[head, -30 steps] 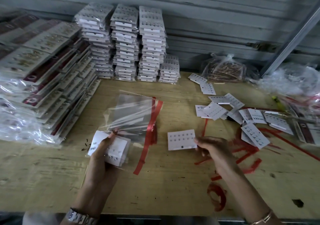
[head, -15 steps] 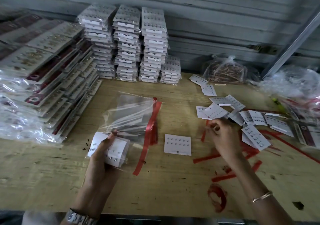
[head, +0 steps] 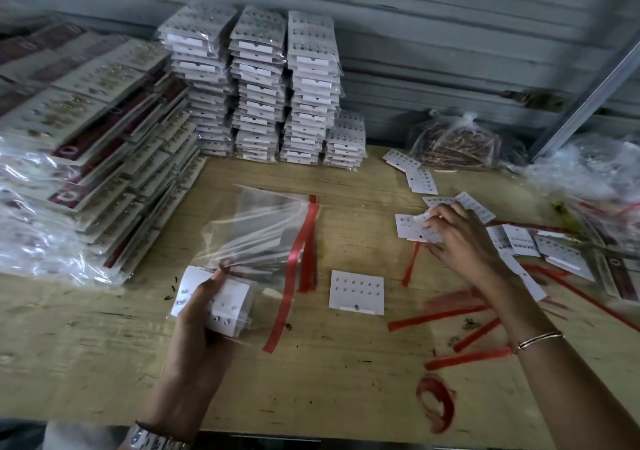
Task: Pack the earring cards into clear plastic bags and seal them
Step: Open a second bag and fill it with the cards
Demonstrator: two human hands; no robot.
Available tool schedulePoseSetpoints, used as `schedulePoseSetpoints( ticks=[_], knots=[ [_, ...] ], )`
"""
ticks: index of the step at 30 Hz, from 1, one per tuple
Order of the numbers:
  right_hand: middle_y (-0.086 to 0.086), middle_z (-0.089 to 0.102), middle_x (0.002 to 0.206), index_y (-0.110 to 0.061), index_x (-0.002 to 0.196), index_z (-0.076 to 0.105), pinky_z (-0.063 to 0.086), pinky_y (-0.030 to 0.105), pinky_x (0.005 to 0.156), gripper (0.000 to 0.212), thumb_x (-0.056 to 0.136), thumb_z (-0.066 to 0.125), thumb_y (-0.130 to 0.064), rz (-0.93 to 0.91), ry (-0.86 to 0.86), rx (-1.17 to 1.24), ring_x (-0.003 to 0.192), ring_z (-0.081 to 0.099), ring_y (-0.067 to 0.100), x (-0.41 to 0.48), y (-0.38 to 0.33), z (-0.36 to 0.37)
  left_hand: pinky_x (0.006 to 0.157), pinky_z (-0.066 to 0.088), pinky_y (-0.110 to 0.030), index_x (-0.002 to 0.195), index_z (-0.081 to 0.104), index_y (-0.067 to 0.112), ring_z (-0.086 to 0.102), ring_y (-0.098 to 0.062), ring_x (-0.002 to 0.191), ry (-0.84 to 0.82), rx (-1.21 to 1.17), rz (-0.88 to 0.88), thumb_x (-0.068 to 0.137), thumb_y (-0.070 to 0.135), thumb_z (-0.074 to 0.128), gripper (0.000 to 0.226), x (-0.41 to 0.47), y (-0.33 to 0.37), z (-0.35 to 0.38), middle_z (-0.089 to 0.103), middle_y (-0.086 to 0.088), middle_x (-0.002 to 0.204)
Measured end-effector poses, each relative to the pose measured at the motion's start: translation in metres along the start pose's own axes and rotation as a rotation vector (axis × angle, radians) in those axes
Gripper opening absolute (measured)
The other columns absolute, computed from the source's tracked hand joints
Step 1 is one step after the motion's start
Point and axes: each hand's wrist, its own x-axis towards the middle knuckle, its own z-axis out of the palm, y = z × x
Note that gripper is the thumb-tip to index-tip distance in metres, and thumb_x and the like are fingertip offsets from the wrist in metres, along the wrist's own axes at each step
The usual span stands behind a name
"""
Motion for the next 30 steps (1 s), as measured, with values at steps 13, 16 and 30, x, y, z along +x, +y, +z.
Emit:
schedulePoseSetpoints(
  ticks=[13, 16, 30],
  knots=[
    [0.019, 0.071, 0.077, 0.003, 0.079, 0.072, 0.057, 0.036, 0.056, 0.016, 0.069, 0.081, 0.011, 0.251, 0.279, 0.038, 0.066, 0.069, 0.032, -0.021, -0.02, -0.019, 0.086, 0.049, -0.044, 0.132, 0.056, 0.009, 0.052, -0.036, 0.107, -0.018, -0.012, -0.015, 0.095, 0.022, 0.056, 0.039, 0.002, 0.001, 0.004, 0.054, -0.019, 0.123],
    [0.014, 0.074, 0.081, 0.0, 0.081, 0.074, 0.052, 0.025, 0.07, 0.014, 0.072, 0.081, 0.007, 0.3, 0.403, 0.229, 0.069, 0.071, 0.026, -0.034, -0.037, -0.03, 0.086, 0.048, -0.044, 0.131, 0.054, 0.001, 0.051, -0.037, 0.111, -0.01, -0.035, -0.02, 0.097, 0.021, 0.055, 0.039, 0.004, 0.0, 0.002, 0.055, -0.019, 0.124],
    [0.02, 0.072, 0.074, 0.012, 0.081, 0.068, 0.055, 0.02, 0.05, 0.013, 0.068, 0.066, 0.011, 1.152, -0.193, 1.878, 0.06, 0.071, 0.022, -0.068, -0.127, -0.04, 0.078, 0.057, -0.042, 0.135, 0.051, -0.003, 0.056, -0.035, 0.107, -0.066, -0.022, -0.027, 0.096, 0.025, 0.056, 0.048, 0.003, -0.002, -0.007, 0.059, -0.019, 0.121]
  ],
)
